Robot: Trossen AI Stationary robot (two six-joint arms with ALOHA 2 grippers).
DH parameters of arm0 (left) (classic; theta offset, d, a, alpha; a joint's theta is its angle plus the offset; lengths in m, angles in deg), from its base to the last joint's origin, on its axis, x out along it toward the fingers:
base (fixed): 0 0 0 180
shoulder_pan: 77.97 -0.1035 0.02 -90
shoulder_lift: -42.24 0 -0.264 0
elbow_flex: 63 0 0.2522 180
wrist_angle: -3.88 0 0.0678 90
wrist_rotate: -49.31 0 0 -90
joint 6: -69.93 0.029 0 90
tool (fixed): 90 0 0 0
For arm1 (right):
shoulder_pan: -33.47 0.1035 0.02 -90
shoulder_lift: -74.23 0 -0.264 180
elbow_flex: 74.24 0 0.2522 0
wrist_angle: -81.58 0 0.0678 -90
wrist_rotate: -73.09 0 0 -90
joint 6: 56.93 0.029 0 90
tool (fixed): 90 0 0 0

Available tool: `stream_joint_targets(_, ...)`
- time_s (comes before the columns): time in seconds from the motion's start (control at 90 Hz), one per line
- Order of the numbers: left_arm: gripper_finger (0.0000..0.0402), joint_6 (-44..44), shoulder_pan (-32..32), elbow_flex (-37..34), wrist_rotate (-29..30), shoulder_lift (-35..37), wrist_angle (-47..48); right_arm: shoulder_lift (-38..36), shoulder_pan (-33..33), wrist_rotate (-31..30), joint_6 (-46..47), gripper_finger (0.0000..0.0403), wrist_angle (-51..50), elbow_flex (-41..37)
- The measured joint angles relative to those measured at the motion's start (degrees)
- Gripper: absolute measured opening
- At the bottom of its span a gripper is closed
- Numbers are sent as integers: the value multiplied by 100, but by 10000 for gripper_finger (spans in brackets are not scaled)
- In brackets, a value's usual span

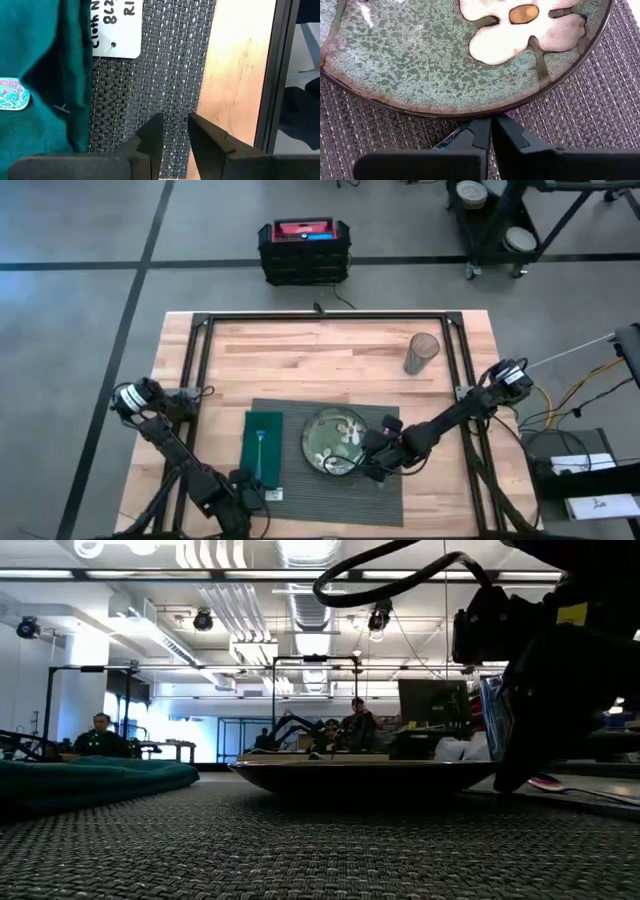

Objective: Set table place
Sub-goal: Adjust the iridescent blue knife, then adjust the gray place mat

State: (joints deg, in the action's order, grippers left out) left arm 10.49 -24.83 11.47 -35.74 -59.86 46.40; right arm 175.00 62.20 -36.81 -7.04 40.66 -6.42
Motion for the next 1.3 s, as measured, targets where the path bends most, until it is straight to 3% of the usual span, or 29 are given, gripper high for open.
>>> stream_joint_targets(0.622,76,0,0,0,0,0,0,-59,-2,190,1358,0,-927,174)
stream_joint_targets(1.067,76,-2,7,0,2,0,-9,-94,81,355,879,0,-1325,737)
stream_joint_targets(1.3,76,-2,4,11,2,0,-35,-103,1094,994,151,0,-1082,1019)
